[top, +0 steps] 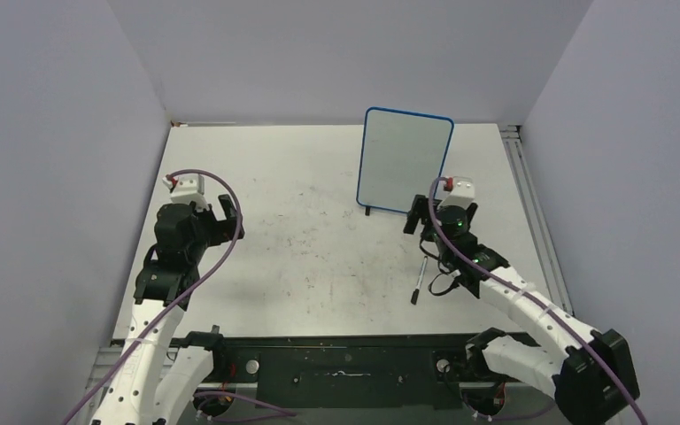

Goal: Write a sentence on the whiteboard
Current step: Move the whiteboard to the center of the board.

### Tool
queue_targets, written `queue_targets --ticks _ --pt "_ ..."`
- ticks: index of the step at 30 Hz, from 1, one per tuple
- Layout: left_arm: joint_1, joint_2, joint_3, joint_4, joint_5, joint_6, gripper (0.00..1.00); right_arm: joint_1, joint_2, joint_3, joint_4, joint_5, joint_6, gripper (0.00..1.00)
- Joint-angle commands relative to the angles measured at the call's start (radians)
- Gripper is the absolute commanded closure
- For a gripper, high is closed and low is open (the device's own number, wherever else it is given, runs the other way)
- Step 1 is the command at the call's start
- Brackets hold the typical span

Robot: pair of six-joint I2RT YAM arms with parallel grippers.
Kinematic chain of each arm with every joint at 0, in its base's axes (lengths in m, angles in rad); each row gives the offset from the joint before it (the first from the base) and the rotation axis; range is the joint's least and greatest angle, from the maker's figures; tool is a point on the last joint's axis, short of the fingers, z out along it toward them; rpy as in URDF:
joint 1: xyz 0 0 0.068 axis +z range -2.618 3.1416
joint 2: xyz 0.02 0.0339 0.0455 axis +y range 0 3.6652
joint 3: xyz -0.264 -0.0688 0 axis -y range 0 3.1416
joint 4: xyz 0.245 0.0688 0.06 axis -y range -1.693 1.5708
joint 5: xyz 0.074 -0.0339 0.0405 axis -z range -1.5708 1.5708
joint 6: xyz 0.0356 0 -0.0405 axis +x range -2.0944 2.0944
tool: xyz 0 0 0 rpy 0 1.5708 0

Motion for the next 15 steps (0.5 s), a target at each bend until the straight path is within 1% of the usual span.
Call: queue_targets --ticks 1,3,4,5,9,15 --pt "-0.001 0.003 0.013 0.012 0.065 0.030 0.04 0.173 0.141 0.079 0.109 0.159 0.074 0.05" --pt "-0.003 0.005 0.017 0.010 0.056 0.036 0.04 0.220 0.233 0.110 0.131 0.196 0.107 0.02" --pt "-0.003 0.005 0.017 0.007 0.043 0.037 0.04 0.235 0.279 0.125 0.145 0.207 0.123 0.03" --pt "-0.004 0.004 0.018 0.006 0.035 0.038 0.04 0.251 0.333 0.136 0.167 0.219 0.138 0.06" --pt "-0.014 -0.001 0.017 0.003 0.015 0.043 0.04 0.304 0.481 0.187 0.254 0.252 0.154 0.10" --pt "-0.033 0.008 0.019 0.005 -0.001 0.049 0.04 0.335 0.695 0.308 0.301 0.273 0.153 0.23"
